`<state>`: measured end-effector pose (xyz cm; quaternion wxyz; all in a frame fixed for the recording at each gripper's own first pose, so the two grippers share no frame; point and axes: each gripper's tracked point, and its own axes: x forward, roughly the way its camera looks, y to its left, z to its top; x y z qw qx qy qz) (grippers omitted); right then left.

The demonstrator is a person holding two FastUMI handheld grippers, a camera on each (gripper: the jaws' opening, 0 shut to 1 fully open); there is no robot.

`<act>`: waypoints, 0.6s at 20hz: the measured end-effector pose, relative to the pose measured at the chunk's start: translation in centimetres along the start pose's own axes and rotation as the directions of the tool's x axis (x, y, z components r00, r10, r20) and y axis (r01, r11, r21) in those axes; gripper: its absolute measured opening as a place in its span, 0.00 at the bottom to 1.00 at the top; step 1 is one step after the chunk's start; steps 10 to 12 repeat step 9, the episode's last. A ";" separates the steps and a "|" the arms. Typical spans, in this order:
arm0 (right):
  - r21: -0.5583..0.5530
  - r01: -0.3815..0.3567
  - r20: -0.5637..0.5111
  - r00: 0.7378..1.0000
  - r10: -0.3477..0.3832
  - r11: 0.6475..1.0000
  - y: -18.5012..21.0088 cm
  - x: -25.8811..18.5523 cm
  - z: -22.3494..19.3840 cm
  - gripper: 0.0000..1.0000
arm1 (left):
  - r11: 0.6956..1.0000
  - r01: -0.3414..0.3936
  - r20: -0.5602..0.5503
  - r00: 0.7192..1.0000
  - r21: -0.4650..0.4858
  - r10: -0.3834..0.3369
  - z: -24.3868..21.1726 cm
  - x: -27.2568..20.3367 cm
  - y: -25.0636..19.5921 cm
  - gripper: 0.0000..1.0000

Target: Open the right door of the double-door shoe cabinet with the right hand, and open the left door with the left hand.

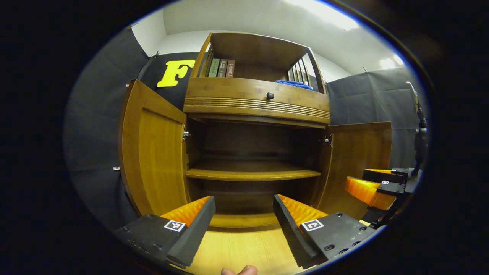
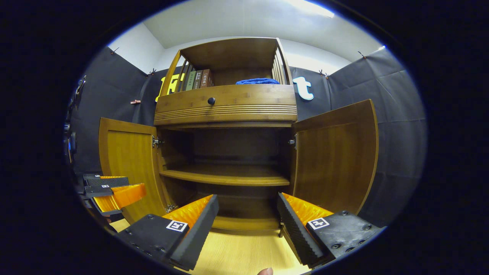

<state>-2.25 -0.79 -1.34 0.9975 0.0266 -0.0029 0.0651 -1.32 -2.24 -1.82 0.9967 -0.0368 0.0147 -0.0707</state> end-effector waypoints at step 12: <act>-0.001 -0.001 0.001 1.000 0.001 1.000 0.0 0.0 0.0 0.92 | 1.000 -0.010 -0.002 1.000 -0.004 0.010 -0.1 0.1 0.1 0.95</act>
